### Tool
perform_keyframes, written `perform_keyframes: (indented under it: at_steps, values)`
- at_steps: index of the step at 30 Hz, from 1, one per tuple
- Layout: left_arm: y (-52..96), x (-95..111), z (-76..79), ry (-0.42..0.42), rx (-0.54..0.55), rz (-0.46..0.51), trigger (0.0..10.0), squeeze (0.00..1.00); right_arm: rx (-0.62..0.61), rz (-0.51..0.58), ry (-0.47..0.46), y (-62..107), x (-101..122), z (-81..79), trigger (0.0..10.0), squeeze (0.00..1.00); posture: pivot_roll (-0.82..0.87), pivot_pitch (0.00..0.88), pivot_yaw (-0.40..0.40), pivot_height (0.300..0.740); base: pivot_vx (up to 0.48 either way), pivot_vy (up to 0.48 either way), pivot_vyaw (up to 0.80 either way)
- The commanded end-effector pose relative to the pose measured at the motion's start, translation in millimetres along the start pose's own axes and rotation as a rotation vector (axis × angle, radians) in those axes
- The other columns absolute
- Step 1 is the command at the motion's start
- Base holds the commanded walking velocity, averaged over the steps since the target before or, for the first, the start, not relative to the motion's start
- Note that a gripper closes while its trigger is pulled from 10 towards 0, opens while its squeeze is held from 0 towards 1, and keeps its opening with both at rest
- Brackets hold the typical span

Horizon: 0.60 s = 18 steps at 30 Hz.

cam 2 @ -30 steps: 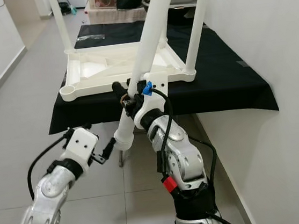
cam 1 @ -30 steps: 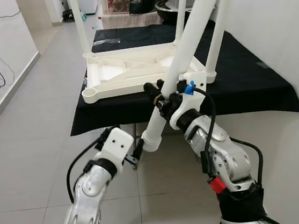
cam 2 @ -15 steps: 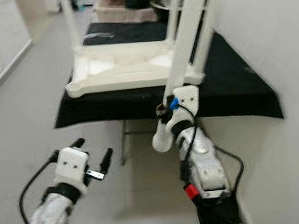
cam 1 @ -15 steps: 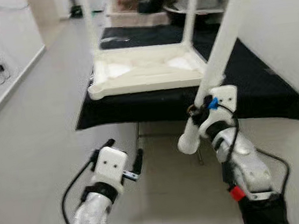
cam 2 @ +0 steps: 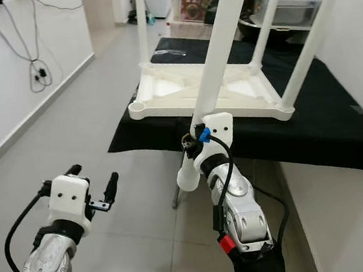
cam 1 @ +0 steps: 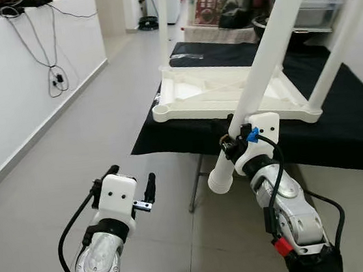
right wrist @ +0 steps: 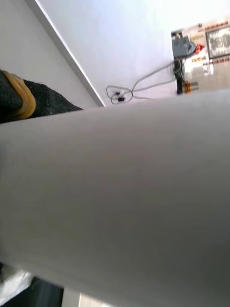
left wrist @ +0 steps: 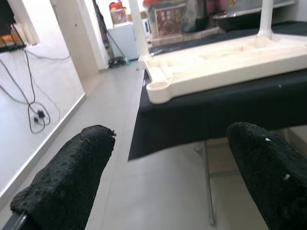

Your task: Building children table

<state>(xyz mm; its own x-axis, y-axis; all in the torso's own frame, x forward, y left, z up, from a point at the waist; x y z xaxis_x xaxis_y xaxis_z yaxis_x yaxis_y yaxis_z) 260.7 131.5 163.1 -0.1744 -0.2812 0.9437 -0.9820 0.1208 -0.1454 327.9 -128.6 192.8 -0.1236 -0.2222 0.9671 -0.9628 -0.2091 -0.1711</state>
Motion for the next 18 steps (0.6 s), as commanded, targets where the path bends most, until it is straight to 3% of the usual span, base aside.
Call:
perform_keyframes:
  at_steps: [1, 12, 18]
  values:
    - [-0.9, 2, -1.9, -0.016, 0.011, 0.002, 10.0, 0.00, -0.008, 0.018, -0.007, 0.7, 2, 2.6, 10.0, 0.00, 0.10, 0.000, -0.103, 0.740, 0.435, 0.000, 0.00]
    - [-1.2, 2, 3.2, -0.021, -0.007, 0.002, 10.0, 0.00, 0.008, 0.015, 0.000, 0.3, 0, -1.7, 10.0, 0.00, 0.10, 0.000, -0.100, 0.740, 0.440, 0.000, 0.00]
    - [-2.1, 2, 2.1, -0.018, 0.004, 0.000, 10.0, 0.00, 0.021, 0.058, 0.020, -7.1, 12, -2.0, 10.0, 0.00, 0.10, 0.000, -0.099, 0.740, 0.442, 0.000, 0.00]
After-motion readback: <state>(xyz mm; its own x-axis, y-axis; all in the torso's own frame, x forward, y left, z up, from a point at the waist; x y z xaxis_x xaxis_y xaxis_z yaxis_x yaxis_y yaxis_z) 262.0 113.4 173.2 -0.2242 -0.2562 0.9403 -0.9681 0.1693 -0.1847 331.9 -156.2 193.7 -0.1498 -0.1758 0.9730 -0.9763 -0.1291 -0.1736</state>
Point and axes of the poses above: a point about 5 cm out from each wrist's last joint towards the gripper, its own y axis pointing back from the gripper into the wrist, its own x axis along the axis of the wrist's last joint, z = x × y, the point moved 2 cm from there along -y, pointing out of the wrist towards the gripper, and after that the axes turned 6 degrees about -y, right-handed, at the moved point
